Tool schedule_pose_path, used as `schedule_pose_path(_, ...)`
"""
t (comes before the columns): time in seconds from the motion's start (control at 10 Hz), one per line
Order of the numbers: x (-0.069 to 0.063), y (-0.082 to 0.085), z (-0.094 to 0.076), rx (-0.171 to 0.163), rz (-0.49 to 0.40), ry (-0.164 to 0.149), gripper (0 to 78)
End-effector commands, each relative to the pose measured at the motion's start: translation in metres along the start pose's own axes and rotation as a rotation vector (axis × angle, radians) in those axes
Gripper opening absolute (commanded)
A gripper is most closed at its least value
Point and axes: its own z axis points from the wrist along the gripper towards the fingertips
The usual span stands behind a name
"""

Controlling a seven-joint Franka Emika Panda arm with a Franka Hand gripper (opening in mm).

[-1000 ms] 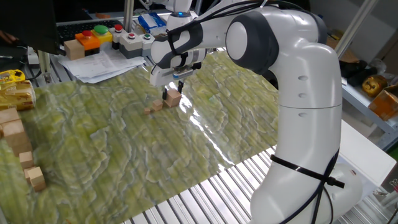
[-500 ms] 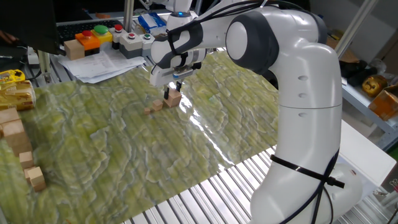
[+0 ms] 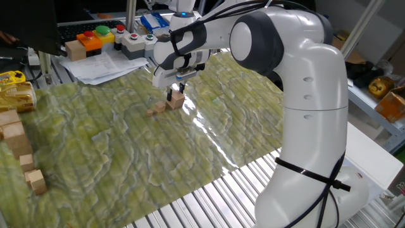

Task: Pick up the small block on the left and move it to the right

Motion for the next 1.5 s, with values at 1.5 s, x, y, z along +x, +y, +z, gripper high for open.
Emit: schedule_pose_path(1.5,0.038,0.078,-0.094,-0.082,0.279,0.072,1.7)
